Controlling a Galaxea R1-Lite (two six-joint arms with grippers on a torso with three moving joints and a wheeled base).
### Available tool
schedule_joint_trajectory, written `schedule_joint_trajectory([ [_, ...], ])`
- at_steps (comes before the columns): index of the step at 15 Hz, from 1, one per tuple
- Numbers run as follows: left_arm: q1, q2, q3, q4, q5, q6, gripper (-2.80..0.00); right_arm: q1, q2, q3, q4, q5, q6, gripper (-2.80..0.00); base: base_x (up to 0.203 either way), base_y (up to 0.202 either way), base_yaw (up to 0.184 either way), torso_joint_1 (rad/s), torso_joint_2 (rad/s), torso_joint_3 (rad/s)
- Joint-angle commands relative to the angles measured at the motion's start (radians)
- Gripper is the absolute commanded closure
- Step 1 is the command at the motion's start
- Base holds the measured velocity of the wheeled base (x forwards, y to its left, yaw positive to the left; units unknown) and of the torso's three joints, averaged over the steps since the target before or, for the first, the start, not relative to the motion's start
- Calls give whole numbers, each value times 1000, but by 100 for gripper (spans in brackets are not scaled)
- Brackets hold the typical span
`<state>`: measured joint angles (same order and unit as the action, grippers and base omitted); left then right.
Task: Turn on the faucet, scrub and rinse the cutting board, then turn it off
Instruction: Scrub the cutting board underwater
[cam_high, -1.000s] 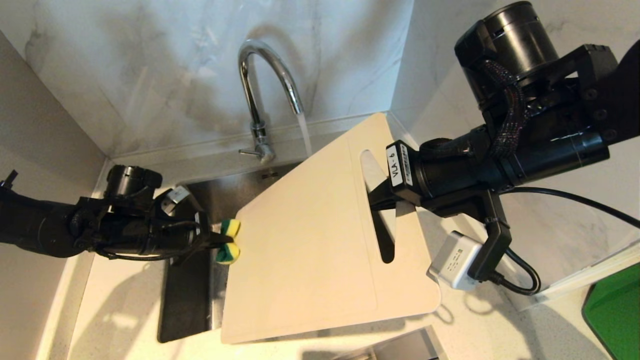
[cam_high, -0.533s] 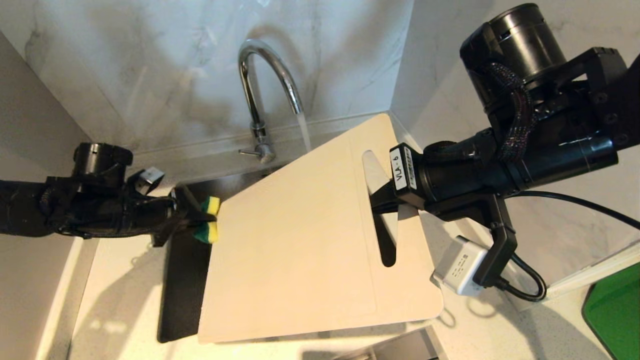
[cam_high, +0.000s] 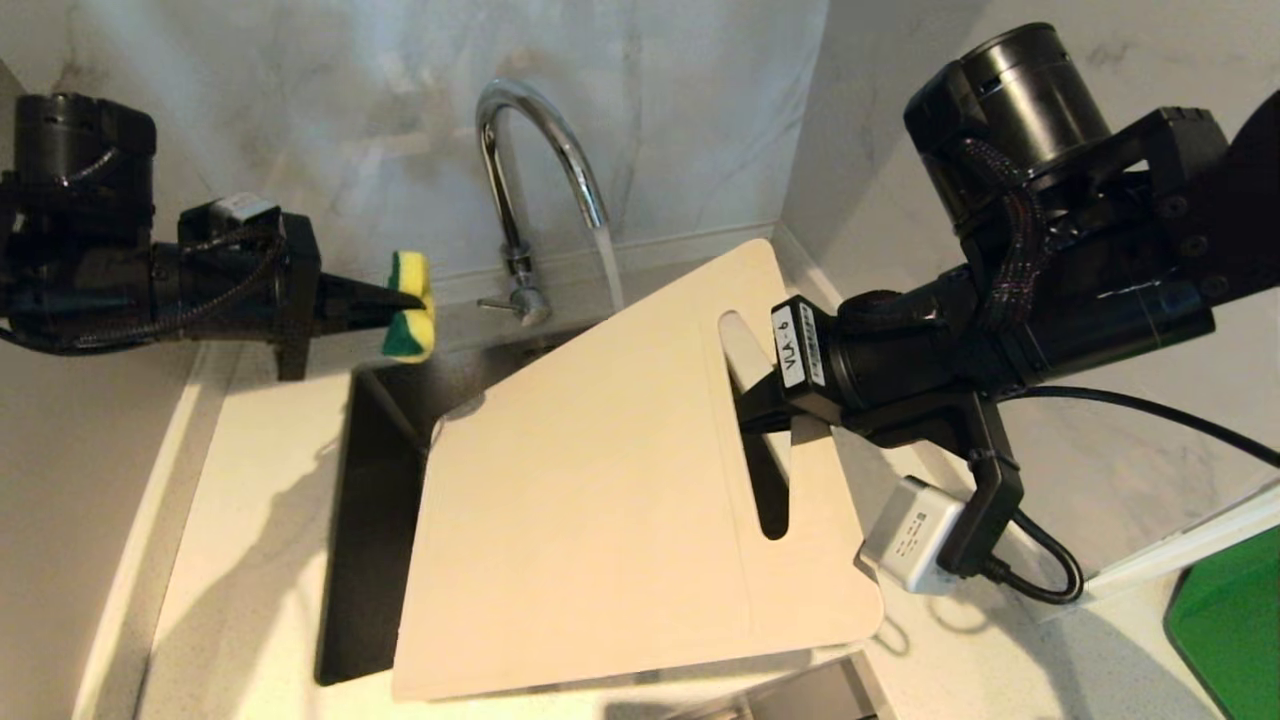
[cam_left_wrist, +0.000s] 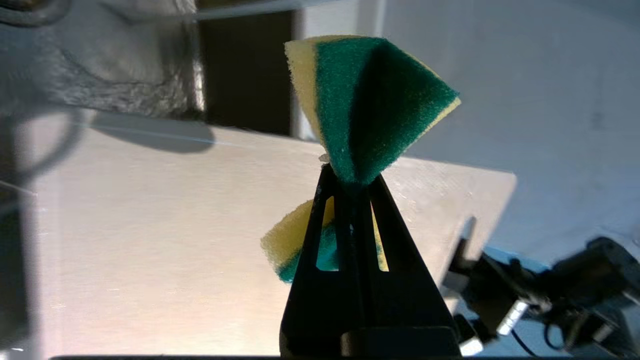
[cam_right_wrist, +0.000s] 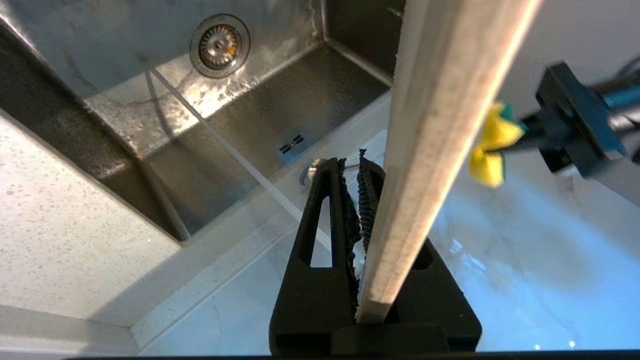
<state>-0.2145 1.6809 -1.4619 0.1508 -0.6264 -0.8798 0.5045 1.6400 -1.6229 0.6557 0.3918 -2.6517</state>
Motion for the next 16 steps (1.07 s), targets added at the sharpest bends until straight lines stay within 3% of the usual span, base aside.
schedule_joint_trajectory([
  [1,-91,7,-95,62,7,-6,0,2,4,-9,4,2,-10,0,0,0,0,0,0,0],
  [4,-253,69,-185,89,114,-3,0,2,-3,-17,4,2,-7,0,0,0,0,0,0,0],
  [6,-316,139,-273,118,168,-1,0,2,-20,-17,6,2,-6,0,0,0,0,0,0,0],
  [9,-363,224,-410,216,184,-3,0,2,-32,-9,7,2,-5,0,0,0,0,0,0,0],
  [11,-370,268,-441,234,223,-1,0,2,-34,-9,7,2,-5,0,0,0,0,0,0,0],
  [16,-330,249,-362,246,225,29,0,2,-43,-9,7,4,3,0,0,0,0,0,0,0],
])
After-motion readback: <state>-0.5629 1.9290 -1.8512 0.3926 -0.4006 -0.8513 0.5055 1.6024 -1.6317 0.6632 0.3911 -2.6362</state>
